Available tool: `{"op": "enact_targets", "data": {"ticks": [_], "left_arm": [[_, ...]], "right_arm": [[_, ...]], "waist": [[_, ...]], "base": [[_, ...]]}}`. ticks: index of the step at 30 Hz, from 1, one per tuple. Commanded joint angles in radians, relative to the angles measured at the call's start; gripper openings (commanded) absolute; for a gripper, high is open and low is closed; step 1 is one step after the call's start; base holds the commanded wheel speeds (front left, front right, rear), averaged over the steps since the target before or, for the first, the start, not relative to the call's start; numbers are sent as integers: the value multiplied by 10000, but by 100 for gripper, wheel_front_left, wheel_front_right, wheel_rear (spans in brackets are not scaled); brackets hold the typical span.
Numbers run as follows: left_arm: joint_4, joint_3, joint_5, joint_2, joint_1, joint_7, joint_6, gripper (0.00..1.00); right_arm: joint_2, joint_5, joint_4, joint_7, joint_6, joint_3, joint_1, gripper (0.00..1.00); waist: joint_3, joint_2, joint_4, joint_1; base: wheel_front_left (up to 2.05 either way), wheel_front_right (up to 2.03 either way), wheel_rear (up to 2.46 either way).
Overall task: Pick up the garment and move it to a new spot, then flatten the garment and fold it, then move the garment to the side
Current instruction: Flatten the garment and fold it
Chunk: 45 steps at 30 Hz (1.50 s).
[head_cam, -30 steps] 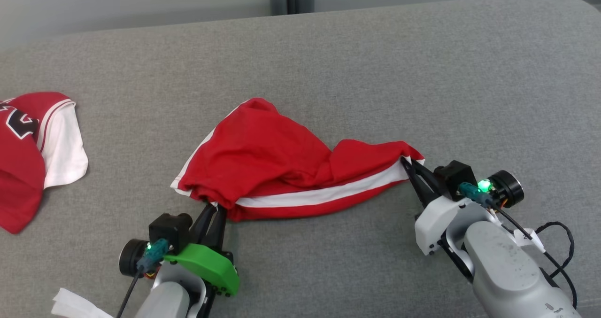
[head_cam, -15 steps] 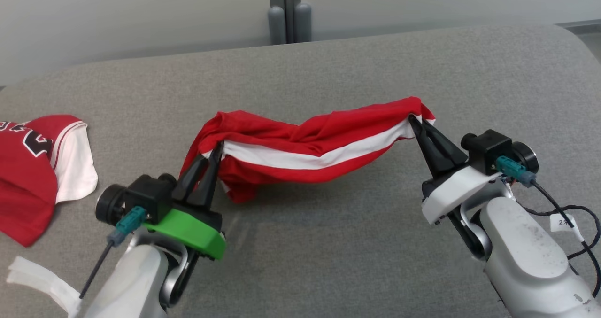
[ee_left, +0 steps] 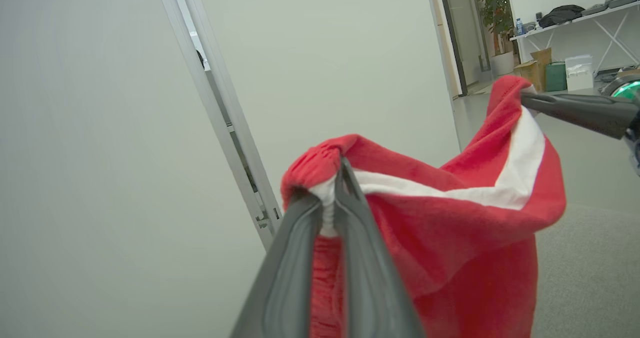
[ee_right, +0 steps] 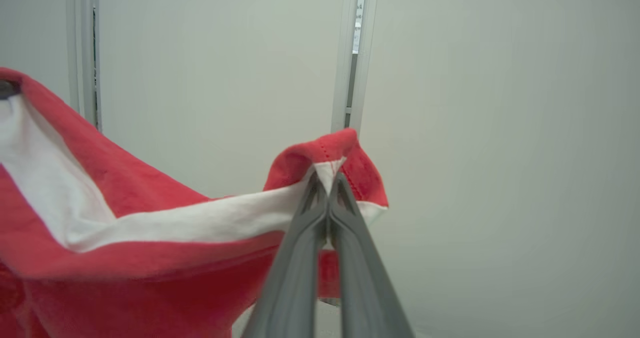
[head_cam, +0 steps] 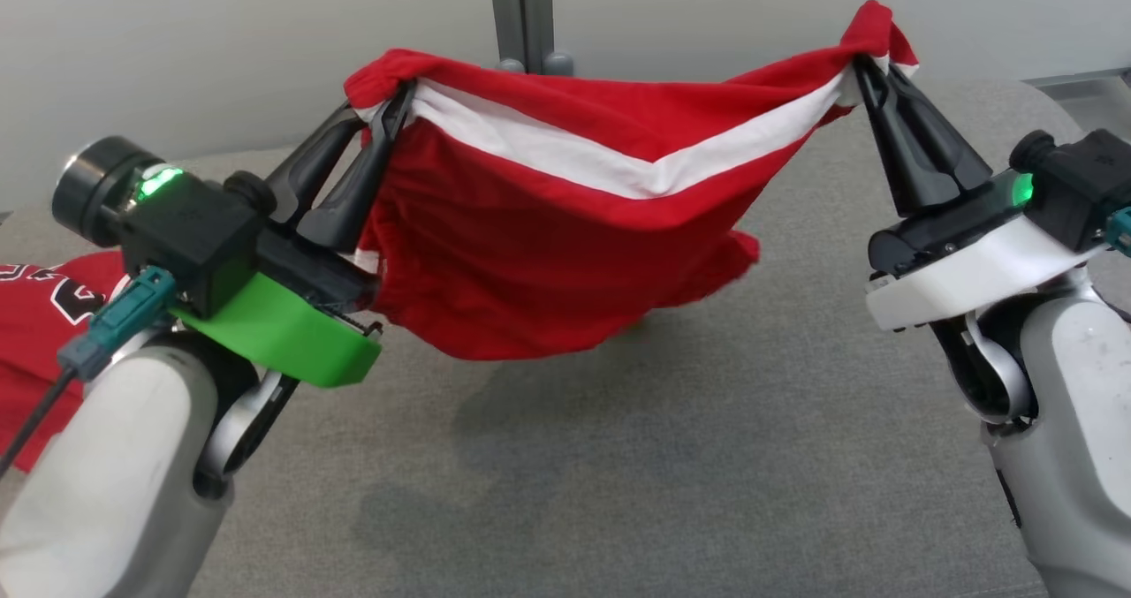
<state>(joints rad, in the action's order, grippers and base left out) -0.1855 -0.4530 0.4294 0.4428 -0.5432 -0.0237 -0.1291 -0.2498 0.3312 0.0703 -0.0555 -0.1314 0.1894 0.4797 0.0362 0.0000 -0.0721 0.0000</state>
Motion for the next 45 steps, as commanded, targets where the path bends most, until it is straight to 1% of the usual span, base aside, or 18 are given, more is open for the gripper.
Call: {"op": "enact_targets", "data": {"ticks": [1,4,7,10,12,14,18,21,25,27,31,37,40,45], "left_arm": [[-228,42,99,176,-362,-286,-16,0],[-285,12,223,265,-736,-530,-8,0],[12,-160,427,285,-1174,-648,-7,0],[708,-340,541,333,-1927,-618,-5,0],[1265,-452,550,291,-2512,-557,-5,0],[1989,-550,533,276,-3280,-358,-5,0],[3420,-791,323,7,-4797,450,-5,0],[4346,-839,207,-319,-5744,1333,-5,0],[5381,-805,391,-790,-6292,2202,-6,0],[5810,-975,526,-983,-6155,2406,-7,0],[6466,-1486,882,-1122,-5352,2652,-6,0],[6731,-1947,1543,-1178,-3546,2866,-6,0],[6484,-2107,1679,-1047,-2674,2900,-7,0],[5529,-1963,1616,-1026,-992,2889,-7,0]], "right_arm": [[122,-132,585,354,14,-178,-203,0],[300,-229,1058,703,14,-358,-195,0],[262,-597,976,785,14,-397,148,0],[362,-842,319,664,14,-280,742,0],[446,-833,-240,530,14,-238,1384,0],[364,-1151,-965,305,14,-206,2200,0],[676,-1505,-2365,-359,14,-520,3950,0],[985,-1874,-3244,-986,14,-873,5106,0],[1271,-2331,-4046,-1578,14,-1141,5901,0],[1389,-2535,-4412,-1751,14,-1054,5822,0],[1545,-2634,-5073,-1951,14,-711,5045,0],[1648,-2224,-5780,-2093,14,-304,3420,0],[1635,-2022,-5611,-2106,14,-259,2662,0],[1561,-1760,-4932,-2105,14,-339,1144,0]], "waist": [[91,0,-53,0],[319,0,-116,0],[676,0,-171,0],[1185,0,-278,0],[1558,0,-367,0],[1913,0,-455,0],[2515,0,-635,0],[2850,0,-771,0],[3059,0,-872,0],[3084,0,-892,0],[3118,0,-886,0],[3057,0,-851,0],[2969,0,-811,0],[2578,0,-713,0]], "base": [[0,0,0],[0,0,0],[0,0,0],[0,0,0],[0,0,0],[0,0,0],[0,0,0],[0,0,0],[0,0,0],[0,0,0],[0,0,0],[0,0,0],[0,0,0],[0,0,0]]}}
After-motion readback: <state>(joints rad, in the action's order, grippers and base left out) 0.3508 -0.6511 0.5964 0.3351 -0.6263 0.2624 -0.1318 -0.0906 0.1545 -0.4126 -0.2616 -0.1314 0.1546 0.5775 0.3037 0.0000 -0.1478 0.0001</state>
